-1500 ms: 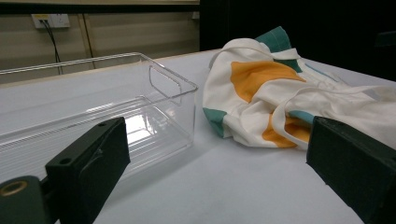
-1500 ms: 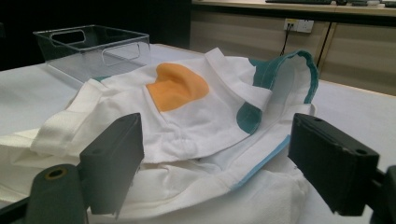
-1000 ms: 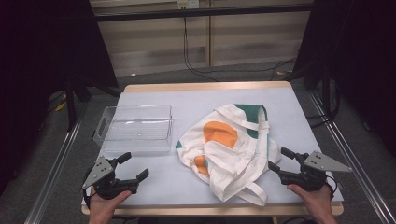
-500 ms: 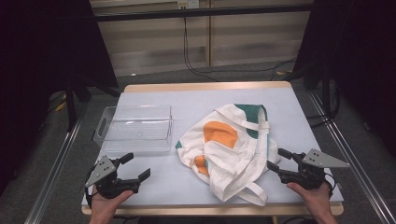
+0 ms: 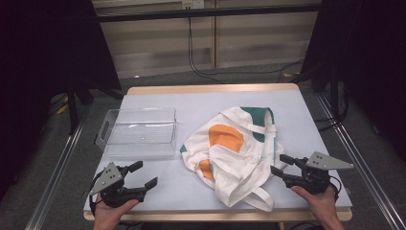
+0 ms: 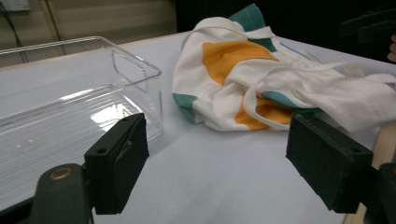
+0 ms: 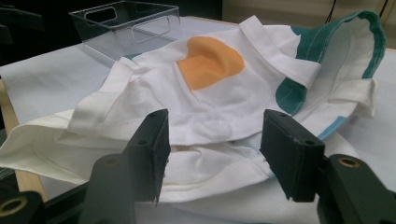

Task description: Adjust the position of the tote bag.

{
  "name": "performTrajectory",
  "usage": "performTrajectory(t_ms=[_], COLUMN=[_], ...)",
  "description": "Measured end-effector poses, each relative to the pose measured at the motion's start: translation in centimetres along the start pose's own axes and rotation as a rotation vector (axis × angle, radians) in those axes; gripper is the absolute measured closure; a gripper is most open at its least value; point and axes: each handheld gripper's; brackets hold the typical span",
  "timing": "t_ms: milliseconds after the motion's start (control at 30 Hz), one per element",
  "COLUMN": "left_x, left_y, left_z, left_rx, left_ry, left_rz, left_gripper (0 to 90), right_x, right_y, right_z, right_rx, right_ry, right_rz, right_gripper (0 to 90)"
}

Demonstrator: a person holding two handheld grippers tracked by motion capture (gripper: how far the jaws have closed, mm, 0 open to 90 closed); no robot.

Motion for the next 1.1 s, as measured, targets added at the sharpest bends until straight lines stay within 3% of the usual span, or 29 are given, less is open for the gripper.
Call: performTrajectory(t_ms=[133,167,333,533,633,767,933,1100], left_x=[-0.5,-0.7,-0.9,-0.8,-0.8,-0.9,-1.0,-0.8], left_y=[-0.2,-0.3,-0.3,-0.1,-0.2,-0.2,-0.1,-0.1], left_z=[-0.2,-0.2,-0.2,-0.1,-0.1,0.0,0.1,0.1], left_rx=[-0.022,-0.01,-0.015,-0.016,0.001,-0.002,0.007,0.001], left_ry=[0.014,0.009,0.014,0.029,0.03,0.035,0.032,0.049], left_rz=[0.04,0.049,0.052,0.028,0.026,0.031,0.04,0.026], left_gripper=[24.5,24.6,24.1,23.8,23.8,23.4,23.0,22.1], right_x=[-0.5,-0.6,-1.5,-2.8,-3.3,-4.9,-6.4,-7.8], right_y=[0.1,0.1,0.0,-0.1,-0.2,-0.4,-0.9,-1.4], right_z=[0.0,0.0,-0.1,-0.5,-0.7,-1.2,-2.0,-1.6], right_rx=[0.005,0.007,0.016,0.022,0.032,0.051,0.064,0.074], right_ry=[0.021,0.029,0.061,0.105,0.123,0.169,0.206,0.263], right_rz=[-0.013,-0.015,-0.031,-0.044,-0.049,-0.062,-0.073,-0.056], right_gripper=[45.6,46.4,53.1,59.7,60.1,62.9,62.3,58.1])
Point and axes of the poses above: each handheld gripper's, and its own axes: x roughly backward along the jaws, z roughly out of its underside, y roughly to its left, and after that the axes turned 8 degrees about -x, right-handed
